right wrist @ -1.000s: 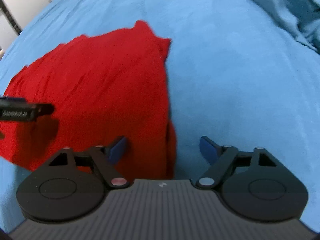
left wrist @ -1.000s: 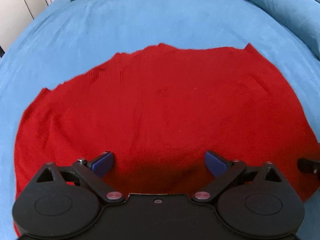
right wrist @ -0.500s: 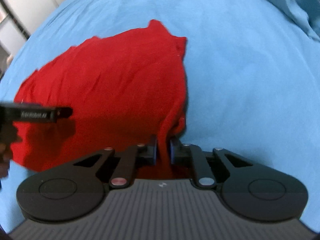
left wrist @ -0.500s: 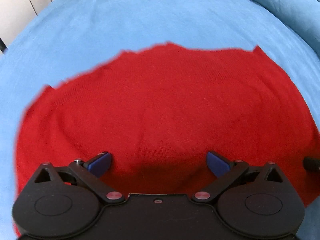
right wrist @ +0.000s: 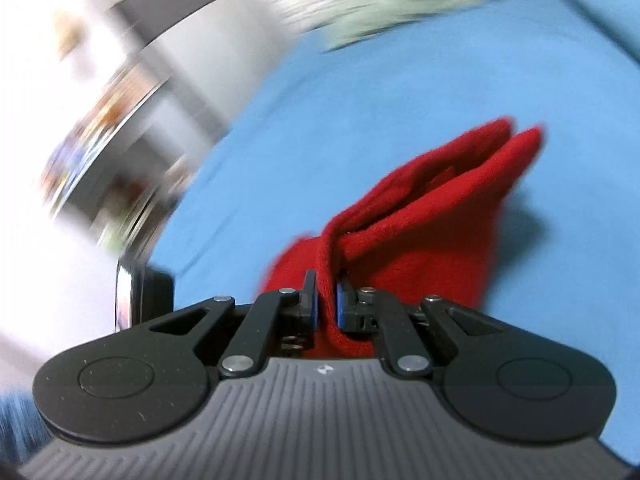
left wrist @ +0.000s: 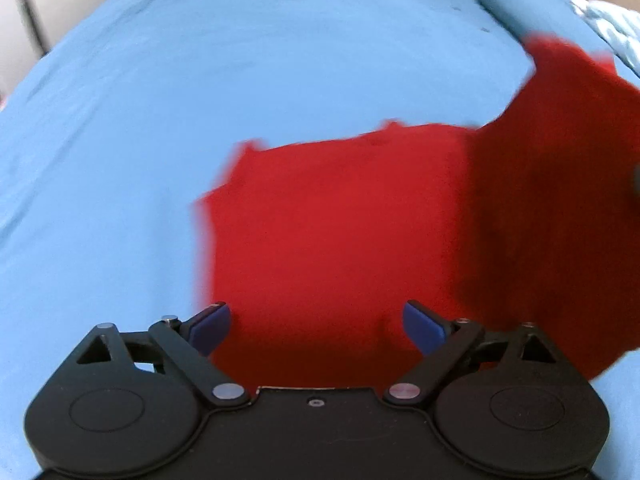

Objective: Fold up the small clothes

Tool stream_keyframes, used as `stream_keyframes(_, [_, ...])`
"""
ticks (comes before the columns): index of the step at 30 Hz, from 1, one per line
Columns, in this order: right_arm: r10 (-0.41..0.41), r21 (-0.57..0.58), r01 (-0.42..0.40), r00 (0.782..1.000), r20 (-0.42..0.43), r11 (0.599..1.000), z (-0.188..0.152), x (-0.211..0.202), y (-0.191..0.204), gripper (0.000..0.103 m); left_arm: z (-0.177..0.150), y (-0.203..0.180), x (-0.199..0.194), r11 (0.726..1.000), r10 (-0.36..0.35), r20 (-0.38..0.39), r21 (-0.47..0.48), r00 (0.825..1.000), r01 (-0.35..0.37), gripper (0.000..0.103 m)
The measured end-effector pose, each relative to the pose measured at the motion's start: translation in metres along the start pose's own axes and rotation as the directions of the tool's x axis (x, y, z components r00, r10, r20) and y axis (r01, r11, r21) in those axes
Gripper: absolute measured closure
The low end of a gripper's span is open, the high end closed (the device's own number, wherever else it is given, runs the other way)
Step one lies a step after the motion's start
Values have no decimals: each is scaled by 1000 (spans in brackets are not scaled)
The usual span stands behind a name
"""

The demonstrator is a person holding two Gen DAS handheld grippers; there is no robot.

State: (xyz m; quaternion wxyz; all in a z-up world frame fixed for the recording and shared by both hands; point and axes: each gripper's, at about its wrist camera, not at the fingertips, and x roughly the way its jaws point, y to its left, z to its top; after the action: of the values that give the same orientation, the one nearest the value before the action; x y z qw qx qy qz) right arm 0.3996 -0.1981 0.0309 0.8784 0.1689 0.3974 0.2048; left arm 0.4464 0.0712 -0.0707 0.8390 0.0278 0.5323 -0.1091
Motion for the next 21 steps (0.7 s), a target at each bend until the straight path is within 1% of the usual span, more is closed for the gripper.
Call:
stream_keyframes(2, [53, -148, -63, 996, -71, 987, -11, 43, 43, 80, -19, 33, -3, 999, 43, -10, -23, 999, -43, 7])
stream_keyframes(3, [66, -198, -87, 991, -112, 976, -21, 68, 60, 80, -30, 49, -2, 997, 62, -18, -37, 998, -62, 7])
stream_keyframes(4, [69, -243, -110, 983, -171, 964, -35, 99, 76, 80, -43, 64, 0, 996, 76, -31, -51, 997, -78, 7])
stream_keyframes(6, [32, -298, -114, 963, -267, 948, -63, 151, 93, 80, -65, 88, 7, 992, 87, -66, -85, 994, -92, 7])
stream_keyframes(7, [-16, -323, -91, 949, -315, 942, -79, 177, 97, 80, -73, 96, 9, 991, 85, -78, -100, 993, -93, 7])
stream_keyframes(8, [-53, -332, -66, 940, -337, 941, -89, 192, 97, 79, -80, 101, 10, 989, 83, -83, -112, 993, -92, 7])
stream_keyframes(9, [-60, -323, -58, 938, -341, 944, -98, 200, 97, 77, -85, 105, 10, 989, 80, -80, -119, 994, -89, 7])
stream_keyframes(10, [-51, -323, -61, 943, -328, 945, -102, 199, 99, 74, -87, 107, 9, 989, 75, -69, -119, 995, -83, 7])
stream_keyframes(11, [-52, -331, -57, 948, -313, 942, -103, 196, 101, 69, -89, 108, 6, 990, 70, -56, -118, 996, -76, 7])
stream_keyframes(12, [-48, -342, -61, 952, -301, 938, -103, 191, 103, 52, -88, 109, 4, 991, 64, -44, -118, 997, -69, 7])
stream_keyframes(13, [-44, -352, -65, 954, -295, 934, -100, 187, 104, 41, -87, 108, 1, 991, 57, -30, -119, 998, -60, 7])
stream_keyframes(14, [-44, -363, -65, 958, -283, 930, -99, 177, 106, 25, -86, 108, -4, 991, 50, -17, -124, 999, -52, 7])
stream_keyframes(15, [-40, -378, -62, 966, -256, 924, -95, 166, 106, 22, -83, 106, -9, 990, 43, -4, -131, 999, -44, 7])
stream_keyframes(16, [-31, -397, -61, 975, -222, 916, -91, 152, 106, 21, -77, 107, -16, 990, 33, 14, -141, 999, -31, 7])
stream_keyframes(17, [-39, -411, -46, 980, -197, 911, -90, 136, 102, 18, -73, 105, -22, 989, 22, 30, -148, 999, -18, 7])
stream_keyframes(19, [-111, -434, 34, 982, -154, 900, -91, 109, 96, 16, -66, 99, -35, 988, 8, 61, -154, 998, 1, 7])
stream_keyframes(21, [-194, -433, 123, 973, -123, 893, -100, 86, 86, 16, -62, 92, -44, 988, -6, 84, -150, 996, 19, 7])
